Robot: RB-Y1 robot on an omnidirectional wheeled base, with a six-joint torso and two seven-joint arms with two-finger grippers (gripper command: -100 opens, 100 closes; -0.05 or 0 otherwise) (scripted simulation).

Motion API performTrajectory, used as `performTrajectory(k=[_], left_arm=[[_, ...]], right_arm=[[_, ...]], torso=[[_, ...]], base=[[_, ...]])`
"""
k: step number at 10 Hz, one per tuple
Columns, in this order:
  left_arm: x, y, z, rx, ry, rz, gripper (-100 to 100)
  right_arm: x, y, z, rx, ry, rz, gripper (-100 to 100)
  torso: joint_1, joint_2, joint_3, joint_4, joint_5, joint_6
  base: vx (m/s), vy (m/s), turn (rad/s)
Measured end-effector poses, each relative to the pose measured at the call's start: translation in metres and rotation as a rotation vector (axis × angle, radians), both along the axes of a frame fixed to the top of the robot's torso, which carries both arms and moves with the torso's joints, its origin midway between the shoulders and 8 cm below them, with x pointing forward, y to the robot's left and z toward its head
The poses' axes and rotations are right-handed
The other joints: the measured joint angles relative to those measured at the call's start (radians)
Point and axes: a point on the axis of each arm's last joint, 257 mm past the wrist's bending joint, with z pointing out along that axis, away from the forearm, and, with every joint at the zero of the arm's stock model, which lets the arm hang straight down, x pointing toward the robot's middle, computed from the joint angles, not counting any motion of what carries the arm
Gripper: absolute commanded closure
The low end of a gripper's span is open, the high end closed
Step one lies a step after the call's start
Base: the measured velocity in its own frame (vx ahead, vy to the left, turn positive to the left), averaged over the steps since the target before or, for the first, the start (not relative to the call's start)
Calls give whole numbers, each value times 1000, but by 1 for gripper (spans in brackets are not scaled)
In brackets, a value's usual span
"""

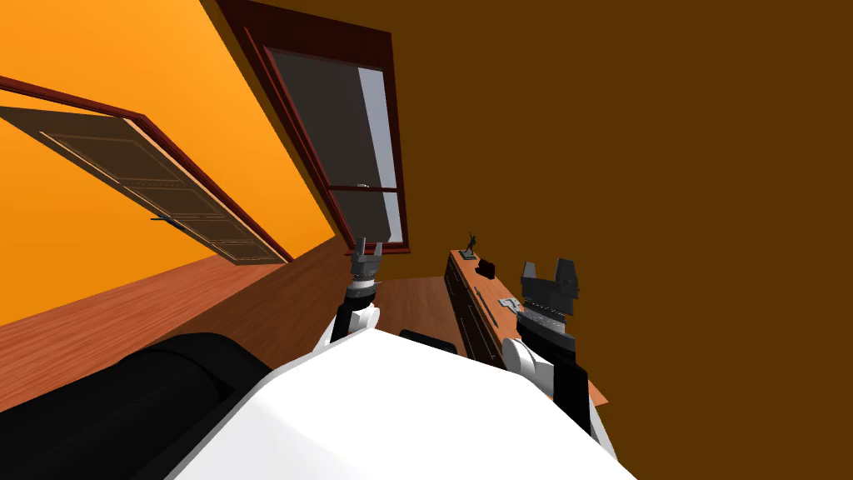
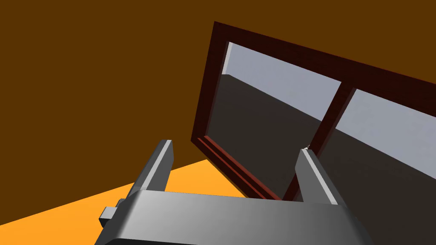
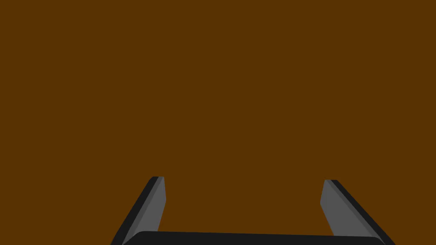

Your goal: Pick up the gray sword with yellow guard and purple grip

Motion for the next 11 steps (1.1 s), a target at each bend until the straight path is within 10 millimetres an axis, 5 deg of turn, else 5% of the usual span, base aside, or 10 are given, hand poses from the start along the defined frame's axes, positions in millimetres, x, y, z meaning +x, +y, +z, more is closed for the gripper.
performTrajectory(k=[5, 8, 11], left_arm=[[0, 0, 0, 0, 0, 0, 0], [0, 0, 0, 0, 0, 0, 0], [0, 0, 0, 0, 0, 0, 0]], right_arm=[[26, -24, -52, 95, 149, 53, -100], [42, -47, -105, 207, 268, 74, -100], [49, -65, -129, 281, 327, 83, -100]], torso=[[-1, -4, -3, -1, 0, 0], [-1, -5, -3, -1, 0, 0], [-1, -3, -2, -1, 0, 0]], base=[[57, -5, 40], [62, -11, 45], [39, -8, 31]])
